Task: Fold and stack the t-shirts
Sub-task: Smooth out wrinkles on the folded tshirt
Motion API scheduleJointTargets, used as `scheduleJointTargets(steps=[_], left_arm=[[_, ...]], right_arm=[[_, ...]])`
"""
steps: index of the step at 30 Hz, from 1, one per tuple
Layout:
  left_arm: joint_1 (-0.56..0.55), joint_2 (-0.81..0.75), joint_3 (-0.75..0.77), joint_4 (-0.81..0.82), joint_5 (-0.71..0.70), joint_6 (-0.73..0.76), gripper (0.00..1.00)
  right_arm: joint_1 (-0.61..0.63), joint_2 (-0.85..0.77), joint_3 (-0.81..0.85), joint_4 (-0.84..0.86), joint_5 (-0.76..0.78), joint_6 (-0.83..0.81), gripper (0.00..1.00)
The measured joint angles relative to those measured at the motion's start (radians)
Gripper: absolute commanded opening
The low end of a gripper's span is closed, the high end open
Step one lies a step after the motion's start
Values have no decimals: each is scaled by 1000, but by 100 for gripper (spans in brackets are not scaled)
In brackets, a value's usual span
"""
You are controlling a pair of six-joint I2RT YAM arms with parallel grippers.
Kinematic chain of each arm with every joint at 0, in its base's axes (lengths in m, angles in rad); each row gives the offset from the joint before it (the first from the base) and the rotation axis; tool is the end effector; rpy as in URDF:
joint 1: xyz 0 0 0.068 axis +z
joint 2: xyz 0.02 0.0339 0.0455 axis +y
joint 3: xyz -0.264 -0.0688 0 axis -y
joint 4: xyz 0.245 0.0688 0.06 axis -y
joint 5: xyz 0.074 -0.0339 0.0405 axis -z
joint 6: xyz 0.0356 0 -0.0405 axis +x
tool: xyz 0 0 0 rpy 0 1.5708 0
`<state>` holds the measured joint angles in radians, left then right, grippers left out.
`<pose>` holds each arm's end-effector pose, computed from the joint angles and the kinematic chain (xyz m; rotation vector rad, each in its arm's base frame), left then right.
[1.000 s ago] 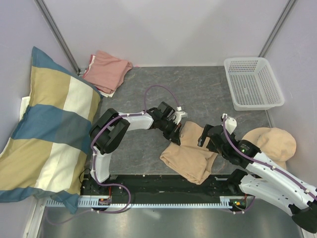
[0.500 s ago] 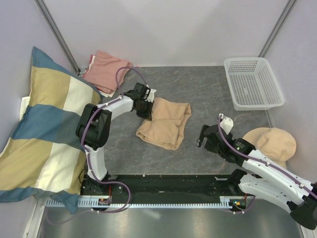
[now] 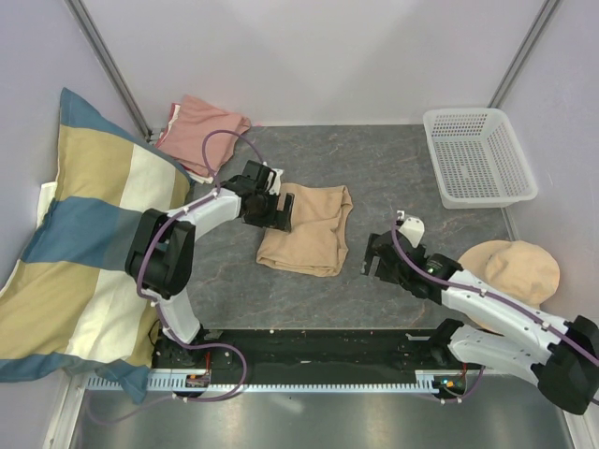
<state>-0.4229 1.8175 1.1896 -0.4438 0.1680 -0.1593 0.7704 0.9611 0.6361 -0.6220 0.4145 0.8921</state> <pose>0.3351 -0.1574 0.1783 0.4094 2.6506 -0.4124 0.1409 0.1168 0.2220 0.3104 2.4015 0.2331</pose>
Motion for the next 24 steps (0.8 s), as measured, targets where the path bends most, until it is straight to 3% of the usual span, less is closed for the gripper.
scheduleJointTargets(steps=[8,24], left_arm=[[0,-51,-27,76,52,-60,100],[0,-52,-146,188,79,-122,100]], right_arm=[[0,163,34,135,-18,-60,98],[0,609,389,390,-61,-220,98]])
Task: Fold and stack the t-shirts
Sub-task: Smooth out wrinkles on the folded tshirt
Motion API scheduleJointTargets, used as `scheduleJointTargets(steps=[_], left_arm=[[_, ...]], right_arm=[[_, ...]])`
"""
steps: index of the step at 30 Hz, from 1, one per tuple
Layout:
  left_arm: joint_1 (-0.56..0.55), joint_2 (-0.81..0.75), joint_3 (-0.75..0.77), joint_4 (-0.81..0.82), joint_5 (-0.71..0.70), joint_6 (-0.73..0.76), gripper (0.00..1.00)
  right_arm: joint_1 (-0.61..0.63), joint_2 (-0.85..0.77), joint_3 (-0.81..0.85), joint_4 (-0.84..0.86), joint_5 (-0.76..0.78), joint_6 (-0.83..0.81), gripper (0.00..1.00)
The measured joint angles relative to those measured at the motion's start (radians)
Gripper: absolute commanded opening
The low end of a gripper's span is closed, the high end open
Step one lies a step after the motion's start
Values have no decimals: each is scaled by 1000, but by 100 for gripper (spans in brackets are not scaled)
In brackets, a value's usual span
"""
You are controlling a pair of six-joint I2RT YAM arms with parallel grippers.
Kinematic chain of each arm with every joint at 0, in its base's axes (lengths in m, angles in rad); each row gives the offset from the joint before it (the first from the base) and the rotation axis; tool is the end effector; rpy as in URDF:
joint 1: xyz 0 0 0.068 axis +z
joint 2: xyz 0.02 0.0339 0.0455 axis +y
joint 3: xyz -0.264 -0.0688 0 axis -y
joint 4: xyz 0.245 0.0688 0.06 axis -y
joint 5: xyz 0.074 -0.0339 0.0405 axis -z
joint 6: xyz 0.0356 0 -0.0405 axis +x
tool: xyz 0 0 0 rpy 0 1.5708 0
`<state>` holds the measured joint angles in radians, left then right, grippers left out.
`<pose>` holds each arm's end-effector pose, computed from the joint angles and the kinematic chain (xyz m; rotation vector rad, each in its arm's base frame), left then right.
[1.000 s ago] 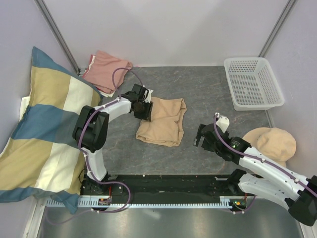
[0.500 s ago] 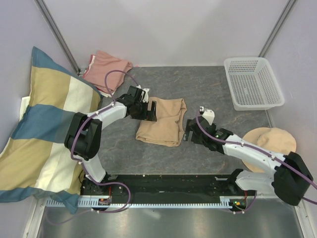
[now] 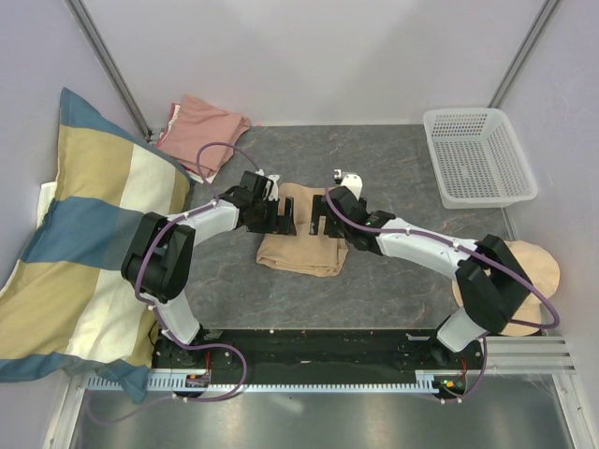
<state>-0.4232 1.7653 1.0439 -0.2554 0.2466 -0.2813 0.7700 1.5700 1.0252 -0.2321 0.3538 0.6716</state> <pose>0.3204 -0.1539 0.1658 0.2836 2.5944 -0.5787 0.2505 0.2257 0.2266 0.0591 2.3098 0.3280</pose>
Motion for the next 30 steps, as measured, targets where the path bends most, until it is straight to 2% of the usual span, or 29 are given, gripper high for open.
scheduleJointTargets(steps=[12,24,30], left_arm=[[0,-1,-5,19,1,-8,100],[0,-1,-6,20,1,-9,100],[0,-1,-6,20,1,-9,100]], right_arm=[[-51,127,60,118,-75,-40,98],[-80,185,91,69,-38,-48,98],[-81,198,51,96,-49,-29,98]])
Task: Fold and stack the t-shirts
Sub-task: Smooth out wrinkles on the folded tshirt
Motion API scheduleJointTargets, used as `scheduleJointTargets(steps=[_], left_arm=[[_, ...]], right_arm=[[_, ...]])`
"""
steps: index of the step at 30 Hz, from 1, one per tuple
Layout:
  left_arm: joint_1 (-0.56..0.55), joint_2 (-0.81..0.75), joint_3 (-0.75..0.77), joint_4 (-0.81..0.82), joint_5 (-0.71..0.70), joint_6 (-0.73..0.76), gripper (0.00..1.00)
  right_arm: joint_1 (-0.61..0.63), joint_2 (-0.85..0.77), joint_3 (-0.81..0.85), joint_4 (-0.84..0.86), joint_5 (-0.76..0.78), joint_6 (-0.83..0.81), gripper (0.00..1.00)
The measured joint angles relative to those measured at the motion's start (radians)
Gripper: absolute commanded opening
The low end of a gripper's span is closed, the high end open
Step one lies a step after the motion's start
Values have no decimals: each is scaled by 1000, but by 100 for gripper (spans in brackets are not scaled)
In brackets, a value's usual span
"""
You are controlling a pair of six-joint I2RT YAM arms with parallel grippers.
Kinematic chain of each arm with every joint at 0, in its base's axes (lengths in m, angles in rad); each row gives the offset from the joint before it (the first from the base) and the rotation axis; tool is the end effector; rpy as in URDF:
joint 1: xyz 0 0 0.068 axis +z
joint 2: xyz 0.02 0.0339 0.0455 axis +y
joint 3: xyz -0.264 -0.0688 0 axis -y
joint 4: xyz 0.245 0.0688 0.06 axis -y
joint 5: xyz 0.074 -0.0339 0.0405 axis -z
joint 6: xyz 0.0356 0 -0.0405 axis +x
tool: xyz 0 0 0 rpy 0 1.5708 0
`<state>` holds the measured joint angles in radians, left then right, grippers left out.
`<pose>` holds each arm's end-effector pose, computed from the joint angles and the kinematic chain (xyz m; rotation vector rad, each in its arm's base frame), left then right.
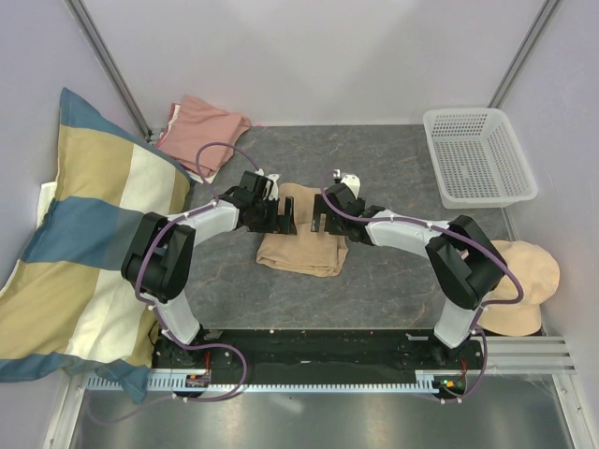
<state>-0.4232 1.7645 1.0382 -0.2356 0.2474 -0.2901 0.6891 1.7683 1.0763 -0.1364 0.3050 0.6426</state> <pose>0.3209 -0.1541 0.1657 0.2736 2.5817 -0.5868 0.2937 0.2281 0.1827 0.0864 2.3665 0.2827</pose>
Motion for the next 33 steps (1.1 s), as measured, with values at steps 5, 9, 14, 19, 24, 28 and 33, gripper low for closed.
scheduleJointTargets(steps=[5,9,14,19,24,28,33], left_arm=[[0,0,0,0,0,0,100],[0,0,0,0,0,0,100],[0,0,0,0,0,0,100],[0,0,0,0,0,0,100],[0,0,-2,2,0,0,100],[0,0,-2,3,0,0,100],[0,0,-2,3,0,0,100]], right_arm=[[-6,-24,-32,-6,-12,9,98],[-12,-71,-26,-13,-11,7,98],[-22,-156,-72,47,-47,13,98],[-101,-303,-243,245,-211,84,98],[-218,-272,-376,439,-378,169,98],[-213,-187,-382,507,-480,201,98],[-208,-174,-380,548,-540,209,98]])
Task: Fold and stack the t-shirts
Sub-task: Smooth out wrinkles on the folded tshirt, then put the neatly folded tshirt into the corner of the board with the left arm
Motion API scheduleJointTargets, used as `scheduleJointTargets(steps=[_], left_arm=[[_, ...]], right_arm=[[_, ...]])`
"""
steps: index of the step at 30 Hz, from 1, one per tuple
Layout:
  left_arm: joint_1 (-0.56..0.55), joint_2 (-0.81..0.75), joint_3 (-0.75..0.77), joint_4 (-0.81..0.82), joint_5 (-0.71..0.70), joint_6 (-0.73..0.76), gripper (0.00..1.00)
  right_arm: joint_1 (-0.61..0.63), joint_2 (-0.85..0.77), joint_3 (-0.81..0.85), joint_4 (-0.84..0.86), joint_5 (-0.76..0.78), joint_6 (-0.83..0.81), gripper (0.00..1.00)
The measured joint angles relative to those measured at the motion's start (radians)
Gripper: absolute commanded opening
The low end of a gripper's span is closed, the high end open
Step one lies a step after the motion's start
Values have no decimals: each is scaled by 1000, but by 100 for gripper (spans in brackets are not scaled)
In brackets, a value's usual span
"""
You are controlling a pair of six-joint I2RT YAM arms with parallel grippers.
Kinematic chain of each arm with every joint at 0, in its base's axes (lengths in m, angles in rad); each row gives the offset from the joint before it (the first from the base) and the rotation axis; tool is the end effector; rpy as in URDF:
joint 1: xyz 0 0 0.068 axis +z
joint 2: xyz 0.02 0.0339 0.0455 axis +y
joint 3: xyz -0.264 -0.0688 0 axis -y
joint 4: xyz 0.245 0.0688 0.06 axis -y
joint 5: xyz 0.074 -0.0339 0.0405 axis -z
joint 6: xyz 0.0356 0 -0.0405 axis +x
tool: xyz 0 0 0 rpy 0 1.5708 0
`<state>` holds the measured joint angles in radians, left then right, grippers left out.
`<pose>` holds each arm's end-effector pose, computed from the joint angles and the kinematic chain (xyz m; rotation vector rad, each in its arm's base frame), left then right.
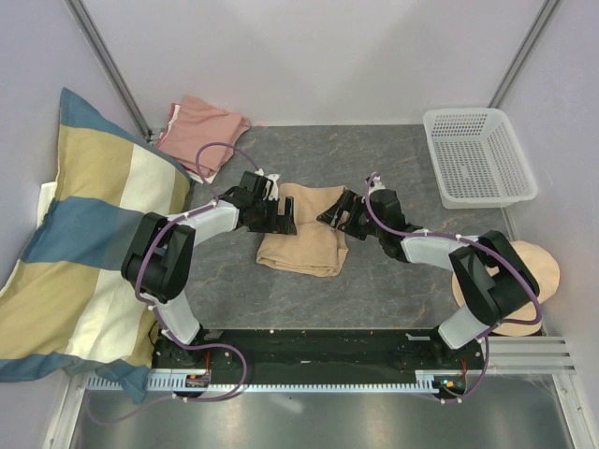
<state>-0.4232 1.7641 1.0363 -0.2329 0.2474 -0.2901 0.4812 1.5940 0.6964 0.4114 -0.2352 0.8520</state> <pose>0.3208 -0.1540 0.1655 0.2737 2.5805 -0.5872 0.2814 0.1563 0.1725 0.2531 2.2044 1.0301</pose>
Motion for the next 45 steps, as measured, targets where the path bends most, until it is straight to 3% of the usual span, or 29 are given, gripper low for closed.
scheduleJointTargets(steps=[11,18,33,45], left_arm=[[0,0,0,0,0,0,100],[0,0,0,0,1,-1,100],[0,6,0,12,46,-20,100],[3,57,8,135,137,-60,100]], right_arm=[[0,23,68,49,-89,8,98],[6,138,93,114,-154,46,98],[8,218,93,80,-122,52,98],[8,218,93,78,-114,51,98]])
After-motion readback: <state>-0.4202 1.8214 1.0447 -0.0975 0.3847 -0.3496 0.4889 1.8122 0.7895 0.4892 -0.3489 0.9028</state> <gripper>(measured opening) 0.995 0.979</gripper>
